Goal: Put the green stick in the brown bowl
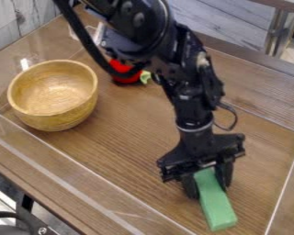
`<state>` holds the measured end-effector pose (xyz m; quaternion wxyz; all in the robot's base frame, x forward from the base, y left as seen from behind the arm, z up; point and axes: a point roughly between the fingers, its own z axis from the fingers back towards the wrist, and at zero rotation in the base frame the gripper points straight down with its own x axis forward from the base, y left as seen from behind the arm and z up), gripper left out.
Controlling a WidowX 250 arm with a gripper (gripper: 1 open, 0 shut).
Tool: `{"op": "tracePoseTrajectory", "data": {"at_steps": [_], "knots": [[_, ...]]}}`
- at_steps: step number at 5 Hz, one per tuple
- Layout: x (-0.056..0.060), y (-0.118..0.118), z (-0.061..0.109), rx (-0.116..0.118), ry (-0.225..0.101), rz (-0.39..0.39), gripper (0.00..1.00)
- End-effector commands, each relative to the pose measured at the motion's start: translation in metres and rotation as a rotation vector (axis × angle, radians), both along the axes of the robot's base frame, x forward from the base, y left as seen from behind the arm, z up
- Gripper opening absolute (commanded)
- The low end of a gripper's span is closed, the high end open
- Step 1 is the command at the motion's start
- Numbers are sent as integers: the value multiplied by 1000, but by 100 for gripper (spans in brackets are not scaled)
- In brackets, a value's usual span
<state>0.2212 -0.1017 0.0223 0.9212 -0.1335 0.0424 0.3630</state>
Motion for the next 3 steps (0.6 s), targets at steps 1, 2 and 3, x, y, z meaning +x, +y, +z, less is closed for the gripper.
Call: {"op": "tracePoseTrajectory", "data": {"at_steps": [1,2,3], "knots": [[7,2,30,-6,-48,-38,0],[9,5,51,-8,-48,-87,0],[11,10,74,-14,-58,-147,0]]}}
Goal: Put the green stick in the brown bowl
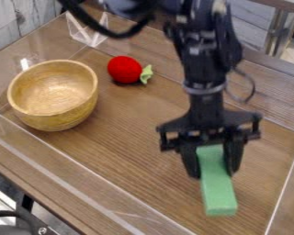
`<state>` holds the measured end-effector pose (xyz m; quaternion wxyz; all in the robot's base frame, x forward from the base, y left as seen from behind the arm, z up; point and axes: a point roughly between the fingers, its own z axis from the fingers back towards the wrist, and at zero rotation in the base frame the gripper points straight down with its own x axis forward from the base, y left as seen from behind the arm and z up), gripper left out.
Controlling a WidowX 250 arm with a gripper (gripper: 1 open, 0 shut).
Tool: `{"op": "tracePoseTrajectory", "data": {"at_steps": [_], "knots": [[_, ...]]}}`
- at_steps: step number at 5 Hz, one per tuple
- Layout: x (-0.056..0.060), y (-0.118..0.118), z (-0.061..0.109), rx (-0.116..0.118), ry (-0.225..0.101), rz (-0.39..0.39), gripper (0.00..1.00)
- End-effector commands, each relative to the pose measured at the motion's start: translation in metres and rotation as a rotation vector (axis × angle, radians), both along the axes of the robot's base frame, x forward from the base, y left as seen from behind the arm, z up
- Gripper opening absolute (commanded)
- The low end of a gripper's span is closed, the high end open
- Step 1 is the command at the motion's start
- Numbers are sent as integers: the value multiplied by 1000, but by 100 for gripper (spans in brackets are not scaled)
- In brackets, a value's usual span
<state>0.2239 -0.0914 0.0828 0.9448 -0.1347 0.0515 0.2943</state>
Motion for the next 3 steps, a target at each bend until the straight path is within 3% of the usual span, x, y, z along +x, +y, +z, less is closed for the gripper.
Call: {"op": "tracePoseTrajectory", "data": {"at_steps": [1,2,3], "knots": [[18,13,38,-17,-90,-54,0],[33,36,52,-26,-115,-80,0],[45,50,49,-25,-126,-104,0]]}}
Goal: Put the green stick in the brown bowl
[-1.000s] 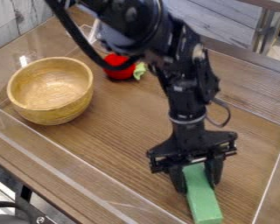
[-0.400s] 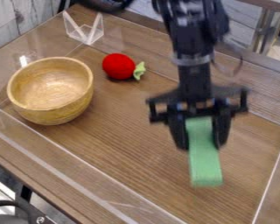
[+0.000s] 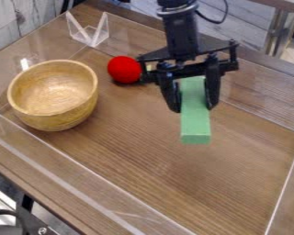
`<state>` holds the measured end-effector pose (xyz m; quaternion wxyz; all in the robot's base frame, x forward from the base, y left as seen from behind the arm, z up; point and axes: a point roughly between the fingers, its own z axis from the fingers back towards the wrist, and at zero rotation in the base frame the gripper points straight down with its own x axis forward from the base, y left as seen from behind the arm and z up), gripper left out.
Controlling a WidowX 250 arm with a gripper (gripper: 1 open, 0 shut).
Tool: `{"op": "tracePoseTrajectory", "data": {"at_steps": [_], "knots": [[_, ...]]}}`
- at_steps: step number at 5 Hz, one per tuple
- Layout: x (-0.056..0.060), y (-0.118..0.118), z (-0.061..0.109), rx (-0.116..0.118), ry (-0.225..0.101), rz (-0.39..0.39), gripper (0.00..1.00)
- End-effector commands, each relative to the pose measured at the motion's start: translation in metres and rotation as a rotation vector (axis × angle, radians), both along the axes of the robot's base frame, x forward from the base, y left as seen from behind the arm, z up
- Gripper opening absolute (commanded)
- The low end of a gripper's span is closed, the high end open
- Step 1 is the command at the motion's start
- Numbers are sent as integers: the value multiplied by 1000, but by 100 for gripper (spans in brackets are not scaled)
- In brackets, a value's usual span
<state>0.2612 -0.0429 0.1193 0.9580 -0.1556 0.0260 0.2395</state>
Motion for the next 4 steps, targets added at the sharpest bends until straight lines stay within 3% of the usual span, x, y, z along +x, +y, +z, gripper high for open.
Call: {"op": "tracePoseTrajectory", "data": {"at_steps": [1,2,4], "knots": [[11,-4,5,1,-49,9,0],[11,-12,-2,6,-49,12,0],[-2,-8,-11,10,-55,78,0]]}}
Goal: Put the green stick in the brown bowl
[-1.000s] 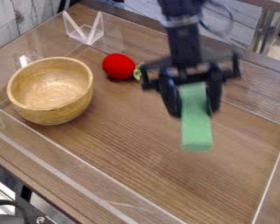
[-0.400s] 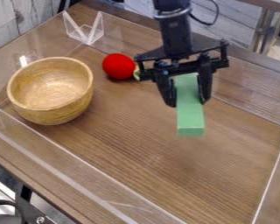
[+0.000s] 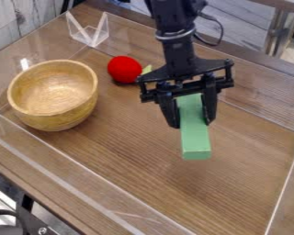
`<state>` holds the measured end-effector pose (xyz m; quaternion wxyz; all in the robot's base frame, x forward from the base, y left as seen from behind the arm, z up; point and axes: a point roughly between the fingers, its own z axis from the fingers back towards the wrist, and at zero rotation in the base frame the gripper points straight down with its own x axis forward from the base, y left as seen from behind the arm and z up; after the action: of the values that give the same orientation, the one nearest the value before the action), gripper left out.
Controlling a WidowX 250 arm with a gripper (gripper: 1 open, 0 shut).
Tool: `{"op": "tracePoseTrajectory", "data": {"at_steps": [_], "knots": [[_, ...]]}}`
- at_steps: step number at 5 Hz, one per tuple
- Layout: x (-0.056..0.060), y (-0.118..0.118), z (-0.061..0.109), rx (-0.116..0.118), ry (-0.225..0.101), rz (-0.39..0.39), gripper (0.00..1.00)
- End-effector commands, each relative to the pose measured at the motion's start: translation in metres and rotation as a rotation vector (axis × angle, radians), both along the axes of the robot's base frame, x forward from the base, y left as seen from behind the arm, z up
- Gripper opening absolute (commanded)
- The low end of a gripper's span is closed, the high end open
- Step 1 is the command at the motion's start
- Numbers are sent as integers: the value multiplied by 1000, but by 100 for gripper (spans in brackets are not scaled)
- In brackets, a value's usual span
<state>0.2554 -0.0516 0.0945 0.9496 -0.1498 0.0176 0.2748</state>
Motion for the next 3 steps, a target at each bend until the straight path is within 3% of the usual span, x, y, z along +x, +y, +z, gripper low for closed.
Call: {"op": "tracePoseTrajectory", "data": {"at_steps": [1,3], "knots": [[7,3,13,-3,-59,66,0],[11,-2,11,-7,-66,168,0]]}}
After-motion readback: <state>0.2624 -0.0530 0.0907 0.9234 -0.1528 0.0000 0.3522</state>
